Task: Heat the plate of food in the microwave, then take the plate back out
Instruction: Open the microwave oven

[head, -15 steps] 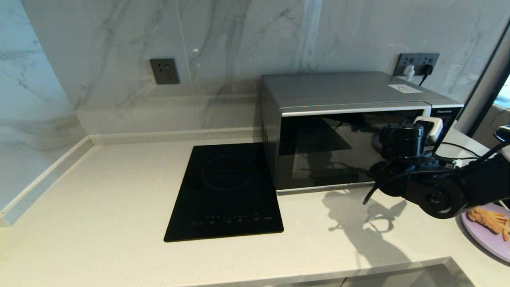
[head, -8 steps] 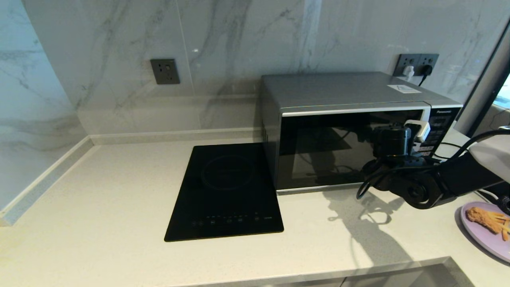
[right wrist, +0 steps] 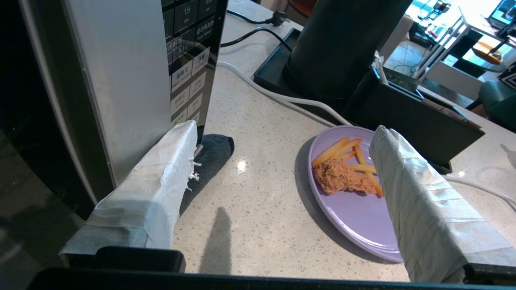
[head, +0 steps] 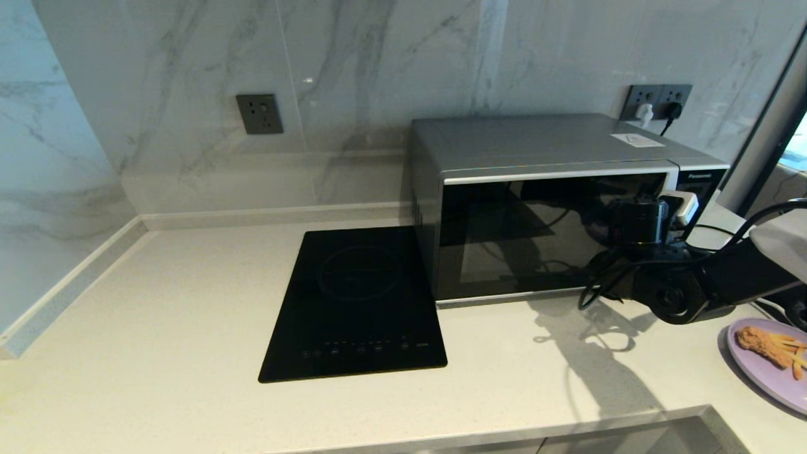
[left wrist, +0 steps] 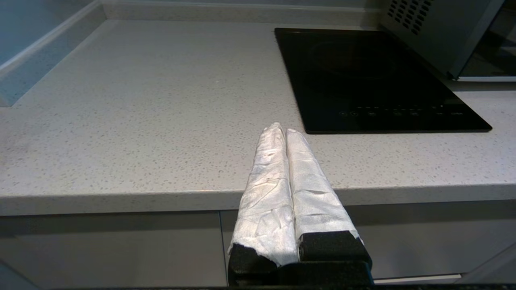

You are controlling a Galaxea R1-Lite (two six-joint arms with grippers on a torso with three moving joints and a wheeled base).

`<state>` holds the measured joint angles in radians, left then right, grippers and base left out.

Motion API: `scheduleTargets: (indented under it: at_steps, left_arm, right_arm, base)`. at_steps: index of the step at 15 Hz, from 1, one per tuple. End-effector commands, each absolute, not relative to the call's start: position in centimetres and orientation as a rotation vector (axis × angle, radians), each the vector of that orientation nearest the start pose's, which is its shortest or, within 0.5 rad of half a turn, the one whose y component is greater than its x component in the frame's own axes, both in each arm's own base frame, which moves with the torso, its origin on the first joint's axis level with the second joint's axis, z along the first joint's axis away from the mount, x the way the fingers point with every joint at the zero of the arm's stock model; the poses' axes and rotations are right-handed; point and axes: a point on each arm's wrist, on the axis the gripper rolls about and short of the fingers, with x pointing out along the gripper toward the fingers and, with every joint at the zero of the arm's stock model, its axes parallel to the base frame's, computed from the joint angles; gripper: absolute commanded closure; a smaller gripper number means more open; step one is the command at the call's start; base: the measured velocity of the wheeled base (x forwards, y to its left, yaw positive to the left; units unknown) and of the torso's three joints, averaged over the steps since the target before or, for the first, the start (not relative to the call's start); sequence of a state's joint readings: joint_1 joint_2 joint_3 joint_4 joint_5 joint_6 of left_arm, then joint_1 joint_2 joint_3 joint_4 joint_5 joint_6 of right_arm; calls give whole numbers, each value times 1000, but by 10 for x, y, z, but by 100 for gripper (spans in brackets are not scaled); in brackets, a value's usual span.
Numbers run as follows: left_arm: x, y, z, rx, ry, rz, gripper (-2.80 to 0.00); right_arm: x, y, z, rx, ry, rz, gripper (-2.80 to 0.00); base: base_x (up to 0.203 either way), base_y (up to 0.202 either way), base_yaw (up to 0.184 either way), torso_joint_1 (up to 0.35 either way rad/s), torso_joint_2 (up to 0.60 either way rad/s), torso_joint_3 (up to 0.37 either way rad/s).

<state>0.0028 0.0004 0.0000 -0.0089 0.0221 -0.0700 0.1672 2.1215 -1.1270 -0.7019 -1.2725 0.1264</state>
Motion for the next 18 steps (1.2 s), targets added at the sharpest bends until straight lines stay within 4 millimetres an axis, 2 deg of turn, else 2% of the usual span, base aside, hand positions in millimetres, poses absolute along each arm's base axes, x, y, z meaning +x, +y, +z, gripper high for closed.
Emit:
scheduleTargets:
  at_steps: [1, 2, 8, 11, 15, 18]
  left_arm:
    - [-23, 0, 76, -71, -9, 24, 0]
    - [-23, 0, 76, -72, -9, 24, 0]
    - [-23, 0, 76, -71, -9, 24, 0]
    - [-23, 0, 76, -71, -9, 24, 0]
    - [-23, 0, 76, -72, -9, 24, 0]
    - [-23, 0, 76, -72, -9, 24, 0]
  right_arm:
    - [396, 45, 128, -84, 153, -1116, -280]
    - [396, 45, 128, -85, 153, -1116, 0]
    - [390, 45, 134, -81, 146, -1114, 0]
    - [380, 46, 141, -75, 141, -1106, 0]
    - [370, 45, 138, -87, 157, -1104, 0]
    - [361, 52, 135, -79, 147, -1082, 0]
  base:
    - [0, 0, 0, 0, 0, 0]
    - [0, 0, 0, 0, 0, 0]
    - [0, 0, 0, 0, 0, 0]
    - [0, 0, 0, 0, 0, 0]
    - [0, 0, 0, 0, 0, 0]
    - [0, 0, 0, 0, 0, 0]
